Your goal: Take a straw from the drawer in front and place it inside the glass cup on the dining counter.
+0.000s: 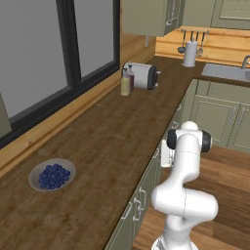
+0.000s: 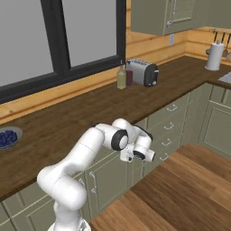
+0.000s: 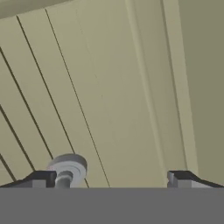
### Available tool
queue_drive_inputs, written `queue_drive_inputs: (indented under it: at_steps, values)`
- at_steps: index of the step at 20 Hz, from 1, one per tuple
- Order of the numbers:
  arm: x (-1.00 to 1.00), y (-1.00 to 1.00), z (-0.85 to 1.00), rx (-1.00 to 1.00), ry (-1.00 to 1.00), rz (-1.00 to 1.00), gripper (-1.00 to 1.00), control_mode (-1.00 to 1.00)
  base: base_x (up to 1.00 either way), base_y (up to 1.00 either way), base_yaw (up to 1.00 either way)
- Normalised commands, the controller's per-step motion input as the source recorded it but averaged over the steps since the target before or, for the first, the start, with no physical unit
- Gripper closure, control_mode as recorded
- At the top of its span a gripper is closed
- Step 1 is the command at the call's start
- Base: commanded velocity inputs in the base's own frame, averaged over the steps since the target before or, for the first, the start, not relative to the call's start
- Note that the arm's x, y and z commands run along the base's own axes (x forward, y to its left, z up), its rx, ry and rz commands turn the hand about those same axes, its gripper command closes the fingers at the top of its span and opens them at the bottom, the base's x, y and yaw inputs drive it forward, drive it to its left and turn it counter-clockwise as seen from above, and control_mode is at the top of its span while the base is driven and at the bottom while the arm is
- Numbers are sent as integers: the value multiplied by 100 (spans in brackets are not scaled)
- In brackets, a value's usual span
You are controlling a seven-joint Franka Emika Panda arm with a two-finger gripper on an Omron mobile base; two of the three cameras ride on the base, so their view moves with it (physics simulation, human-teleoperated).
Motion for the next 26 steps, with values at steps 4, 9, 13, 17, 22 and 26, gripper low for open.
queue_drive_inputs:
  at_steps: [4,9,13,17,22,26]
  values:
    - [-9,7,0,0,-7,0,-100,-100,0,0,0]
    - [-1,-7,1,2,-15,1,-100,-100,0,0,0]
    - [-13,0,0,2,-11,5,-100,-100,0,0,0]
    - [-27,8,0,0,-8,6,-100,-100,0,0,0]
    - [2,4,0,3,-1,1,-100,-100,0,0,0]
    - [52,12,-10,5,0,0,-100,-100,0,0,0]
